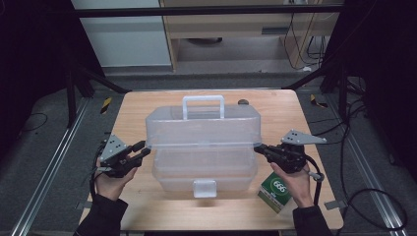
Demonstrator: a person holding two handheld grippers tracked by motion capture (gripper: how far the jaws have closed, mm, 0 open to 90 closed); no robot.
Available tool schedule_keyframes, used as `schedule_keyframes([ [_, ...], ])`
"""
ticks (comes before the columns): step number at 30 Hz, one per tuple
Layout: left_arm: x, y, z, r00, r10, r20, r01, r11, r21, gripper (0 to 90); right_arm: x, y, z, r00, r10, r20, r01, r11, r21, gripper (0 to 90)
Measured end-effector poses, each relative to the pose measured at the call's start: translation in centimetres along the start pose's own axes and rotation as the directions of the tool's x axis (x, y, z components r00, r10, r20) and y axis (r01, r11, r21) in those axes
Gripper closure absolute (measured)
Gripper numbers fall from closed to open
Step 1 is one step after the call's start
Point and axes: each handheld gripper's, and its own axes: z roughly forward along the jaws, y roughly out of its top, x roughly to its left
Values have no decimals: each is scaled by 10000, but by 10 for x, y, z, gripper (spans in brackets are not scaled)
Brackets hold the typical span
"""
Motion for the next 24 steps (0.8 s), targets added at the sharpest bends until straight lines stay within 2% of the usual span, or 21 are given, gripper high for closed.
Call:
schedule_keyframes([
  [5, -2, 4, 8, 9998, 222, -20, -222, 9998, -22, 657, 0, 0, 0, 10000, -26, 19, 26, 10000, 27, 900],
  [6, -3, 6, 11, 9991, 342, -242, -343, 9994, -27, 659, 0, 0, 0, 10000, -11, 27, 11, 10000, 14, 900],
  [11, 0, 12, 14, 9995, 256, -203, -260, 9995, -196, 659, 1, 0, 0, 10000, -33, 40, 33, 10000, 25, 900],
  [14, -1, 13, 15, 9984, 473, -316, -478, 9987, -166, 654, 0, 0, 0, 10000, -25, 27, 25, 10000, 6, 900],
  [21, -1, 14, 14, 9979, 539, -373, -548, 9982, -234, 666, 0, 0, 1, 10000, -36, 13, 36, 10000, -3, 898],
  [24, -1, 14, 14, 9968, 587, -537, -597, 9981, -166, 692, 1, 0, 2, 10000, -60, 32, 60, 10000, 42, 889],
])
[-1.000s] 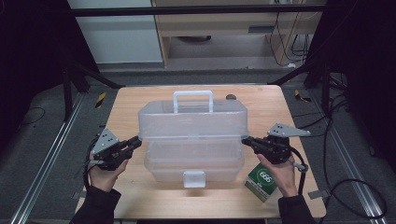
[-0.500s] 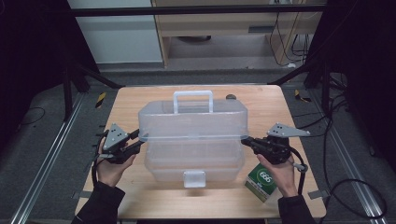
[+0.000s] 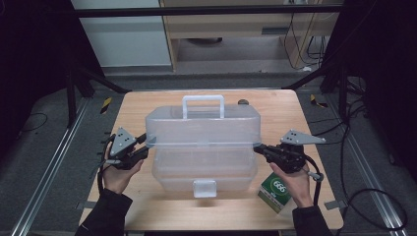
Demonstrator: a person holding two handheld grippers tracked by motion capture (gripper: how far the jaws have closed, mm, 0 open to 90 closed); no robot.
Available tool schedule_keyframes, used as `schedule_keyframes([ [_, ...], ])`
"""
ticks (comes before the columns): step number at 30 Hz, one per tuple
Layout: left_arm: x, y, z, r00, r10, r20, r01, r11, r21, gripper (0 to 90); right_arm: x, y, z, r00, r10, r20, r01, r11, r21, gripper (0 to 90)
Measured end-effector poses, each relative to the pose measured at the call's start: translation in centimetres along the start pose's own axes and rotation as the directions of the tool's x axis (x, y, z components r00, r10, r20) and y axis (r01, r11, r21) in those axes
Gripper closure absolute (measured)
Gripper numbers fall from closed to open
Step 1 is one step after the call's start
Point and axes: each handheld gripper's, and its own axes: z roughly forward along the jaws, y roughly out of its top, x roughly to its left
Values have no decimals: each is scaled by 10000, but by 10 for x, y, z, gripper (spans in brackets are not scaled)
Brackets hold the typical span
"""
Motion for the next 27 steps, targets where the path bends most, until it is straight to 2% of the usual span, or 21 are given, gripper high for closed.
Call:
schedule_keyframes([
  [3, 0, -1, -1, 10000, -63, -5, 63, 10000, 55, 695, 0, -3, 2, 9999, -70, 103, 69, 9999, 94, 876],
  [6, 0, -1, -1, 10000, -77, -2, 77, 9999, 81, 695, -3, -9, 5, 9997, 40, 228, -50, 9990, 441, 854],
  [13, 0, -1, -1, 9999, -100, 33, 100, 9999, 121, 693, -15, -23, 7, 9953, 496, 838, -602, 9897, 1299, 774],
  [16, 0, -1, -1, 10000, -69, 36, 69, 9999, 148, 693, -18, -28, 11, 9935, 679, 909, -816, 9843, 1565, 755],
  [21, 0, -1, -1, 10000, -92, 35, 91, 9998, 160, 694, -17, -33, 20, 9942, 587, 898, -745, 9801, 1838, 739],
  [24, 0, 0, -1, 10000, -90, 19, 90, 9998, 171, 694, -16, -35, 24, 9936, 536, 993, -743, 9731, 2182, 736],
  [27, 1, 0, 0, 9999, -169, -11, 169, 9997, 162, 698, -16, -36, 26, 9937, 705, 871, -884, 9709, 2228, 744],
])
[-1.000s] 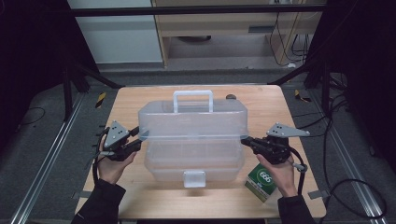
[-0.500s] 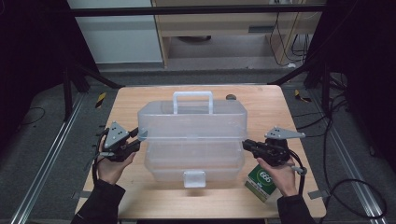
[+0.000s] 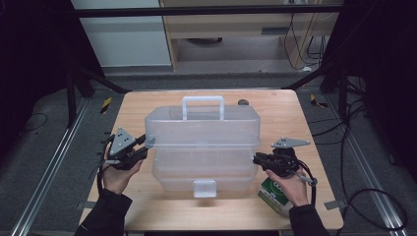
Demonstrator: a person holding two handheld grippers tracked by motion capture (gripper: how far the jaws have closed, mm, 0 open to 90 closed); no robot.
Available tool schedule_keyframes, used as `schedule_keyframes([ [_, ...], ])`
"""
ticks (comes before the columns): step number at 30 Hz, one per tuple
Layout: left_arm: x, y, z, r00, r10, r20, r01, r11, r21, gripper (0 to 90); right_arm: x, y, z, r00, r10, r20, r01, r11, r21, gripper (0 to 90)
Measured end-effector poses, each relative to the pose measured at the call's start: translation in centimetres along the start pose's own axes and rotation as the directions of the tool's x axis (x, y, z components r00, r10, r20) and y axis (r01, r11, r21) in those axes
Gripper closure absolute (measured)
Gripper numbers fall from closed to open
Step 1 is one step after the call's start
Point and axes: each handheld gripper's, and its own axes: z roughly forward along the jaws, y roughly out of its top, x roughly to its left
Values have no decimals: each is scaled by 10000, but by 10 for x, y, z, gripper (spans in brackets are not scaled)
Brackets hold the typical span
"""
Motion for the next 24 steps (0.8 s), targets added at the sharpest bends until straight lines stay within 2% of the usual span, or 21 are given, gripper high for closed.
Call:
schedule_keyframes([
  [6, 3, 4, 2, 9999, -82, -65, 83, 10000, 45, 707, 2, 2, 1, 9997, 176, 143, -179, 9997, 159, 746],
  [8, 4, 7, 3, 9999, -42, -106, 43, 10000, 66, 714, 4, 2, 1, 9996, 141, 250, -146, 9997, 212, 748],
  [11, 5, 11, 5, 9996, -199, -174, 198, 9998, -54, 720, 5, 3, 2, 9993, 85, 354, -94, 9997, 231, 748],
  [13, 6, 13, 5, 9996, -139, -243, 138, 9999, -13, 726, 4, 3, 2, 9994, 157, 308, -164, 9996, 232, 746],
  [22, 11, 25, 9, 9989, -321, -344, 316, 9994, -144, 744, 3, 2, 2, 9995, 219, 219, -223, 9995, 215, 744],
  [24, 13, 29, 11, 9984, -480, -307, 475, 9987, -176, 745, 2, 2, 1, 9995, 277, 120, -280, 9994, 195, 743],
])
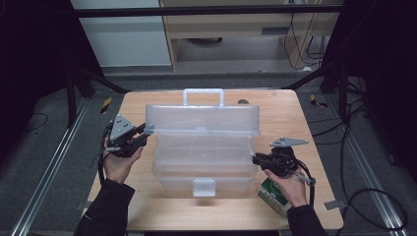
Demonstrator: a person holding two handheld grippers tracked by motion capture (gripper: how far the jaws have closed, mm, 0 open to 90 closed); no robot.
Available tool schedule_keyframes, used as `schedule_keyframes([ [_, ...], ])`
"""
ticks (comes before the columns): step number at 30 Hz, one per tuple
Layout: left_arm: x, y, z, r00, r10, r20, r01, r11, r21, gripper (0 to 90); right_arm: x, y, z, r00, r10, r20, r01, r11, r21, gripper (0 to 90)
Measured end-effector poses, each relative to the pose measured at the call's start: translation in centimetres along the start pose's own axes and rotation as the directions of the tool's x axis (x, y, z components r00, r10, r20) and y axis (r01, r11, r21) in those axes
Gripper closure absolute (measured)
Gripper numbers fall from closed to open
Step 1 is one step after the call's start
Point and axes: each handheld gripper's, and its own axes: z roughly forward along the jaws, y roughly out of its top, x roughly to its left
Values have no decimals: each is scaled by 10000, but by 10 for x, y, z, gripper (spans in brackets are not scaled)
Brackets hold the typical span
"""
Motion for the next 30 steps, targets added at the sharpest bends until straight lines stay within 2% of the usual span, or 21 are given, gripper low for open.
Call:
schedule_keyframes([
  [8, 5, 10, 4, 10000, -55, 21, 55, 9999, 140, 748, -1, 0, 0, 9999, 121, -74, -120, 9999, 10, 742],
  [14, 4, 23, 6, 9995, 163, -280, -149, 9986, 509, 749, -1, 0, 0, 9999, 101, -74, -101, 9999, 19, 742],
  [25, 12, 36, 18, 9989, -228, -413, 247, 9986, 471, 755, -2, 0, 0, 9999, 85, -88, -85, 10000, 17, 741],
  [30, 14, 42, 22, 9984, -259, -501, 286, 9981, 550, 757, -2, 0, 0, 9999, 89, -86, -88, 10000, 24, 741],
])
